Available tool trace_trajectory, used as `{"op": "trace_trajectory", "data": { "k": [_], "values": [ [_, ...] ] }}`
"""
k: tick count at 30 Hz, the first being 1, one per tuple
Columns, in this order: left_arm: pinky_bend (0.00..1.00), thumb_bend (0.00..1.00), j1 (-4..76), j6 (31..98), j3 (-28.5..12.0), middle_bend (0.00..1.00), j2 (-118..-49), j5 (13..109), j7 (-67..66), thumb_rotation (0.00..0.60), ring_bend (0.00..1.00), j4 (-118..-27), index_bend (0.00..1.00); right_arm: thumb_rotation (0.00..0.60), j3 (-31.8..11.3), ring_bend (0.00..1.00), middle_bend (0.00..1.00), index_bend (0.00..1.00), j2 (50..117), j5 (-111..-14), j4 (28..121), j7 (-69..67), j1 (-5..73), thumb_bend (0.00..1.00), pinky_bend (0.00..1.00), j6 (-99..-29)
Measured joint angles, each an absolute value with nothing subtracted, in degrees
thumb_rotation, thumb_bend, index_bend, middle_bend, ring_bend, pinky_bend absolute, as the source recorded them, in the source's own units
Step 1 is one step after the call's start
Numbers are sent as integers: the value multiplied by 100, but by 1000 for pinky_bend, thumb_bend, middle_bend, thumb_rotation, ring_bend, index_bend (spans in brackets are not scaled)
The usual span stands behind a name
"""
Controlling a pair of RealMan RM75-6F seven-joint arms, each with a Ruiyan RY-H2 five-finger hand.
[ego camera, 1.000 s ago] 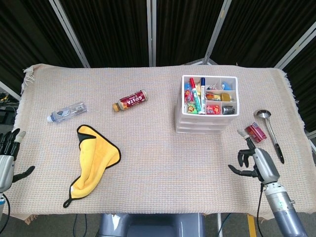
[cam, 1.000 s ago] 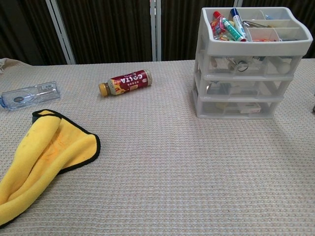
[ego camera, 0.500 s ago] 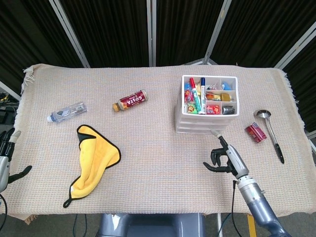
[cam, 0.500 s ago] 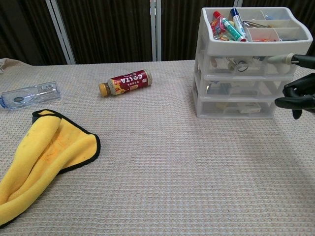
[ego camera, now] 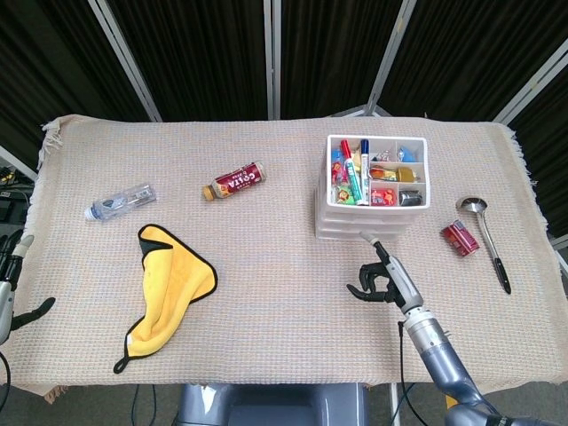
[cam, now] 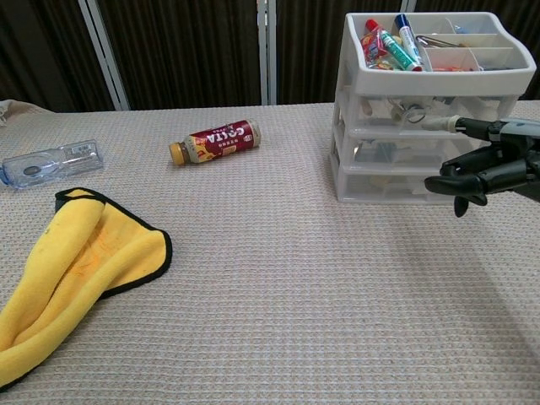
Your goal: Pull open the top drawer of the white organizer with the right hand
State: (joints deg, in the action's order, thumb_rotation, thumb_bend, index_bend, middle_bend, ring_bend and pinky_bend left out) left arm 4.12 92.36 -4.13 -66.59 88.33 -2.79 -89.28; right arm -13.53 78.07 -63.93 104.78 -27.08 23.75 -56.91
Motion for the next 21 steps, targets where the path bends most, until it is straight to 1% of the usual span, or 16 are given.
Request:
{"op": "trace_trajectory", "data": {
  "k": [21],
  "values": [
    [0, 51, 400, 9160, -375, 0, -6608, 8852, -362, 600, 0, -9057, 0, 600, -1777, 778, 747, 33, 8669, -5896, 9655, -2892, 2574, 198, 570, -5676]
  ]
}}
